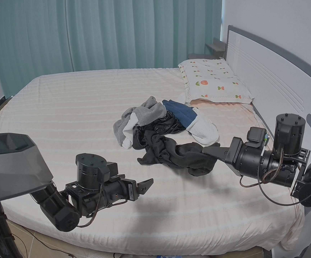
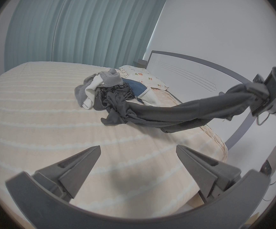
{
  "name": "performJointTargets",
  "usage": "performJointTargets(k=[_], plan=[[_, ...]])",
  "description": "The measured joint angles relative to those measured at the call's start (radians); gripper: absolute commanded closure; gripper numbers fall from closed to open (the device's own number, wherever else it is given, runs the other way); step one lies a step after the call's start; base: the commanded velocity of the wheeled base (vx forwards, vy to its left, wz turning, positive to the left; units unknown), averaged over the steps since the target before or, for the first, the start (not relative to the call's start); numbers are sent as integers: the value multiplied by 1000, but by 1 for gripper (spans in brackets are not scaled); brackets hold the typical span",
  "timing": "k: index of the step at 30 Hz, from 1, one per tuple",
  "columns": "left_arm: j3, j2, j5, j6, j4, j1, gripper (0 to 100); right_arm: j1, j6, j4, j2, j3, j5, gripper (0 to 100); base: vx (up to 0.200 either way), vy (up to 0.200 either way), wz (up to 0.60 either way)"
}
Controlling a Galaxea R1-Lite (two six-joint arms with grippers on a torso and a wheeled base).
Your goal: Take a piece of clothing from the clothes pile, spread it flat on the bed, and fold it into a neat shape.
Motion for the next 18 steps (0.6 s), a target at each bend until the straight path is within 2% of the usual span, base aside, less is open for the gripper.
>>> performJointTargets(k=[4,10,18], plan=[[-69,61,21,-18,-12,-26,0,27,-1,73,-11,-84,-25,100,0,0,0],[-166,132,79,-25,-15,-57,0,70,-3,85,-29,-142,-61,100,0,0,0],[-291,193,144,-26,-11,-85,0,103,-10,110,-50,-188,-69,100,0,0,0]])
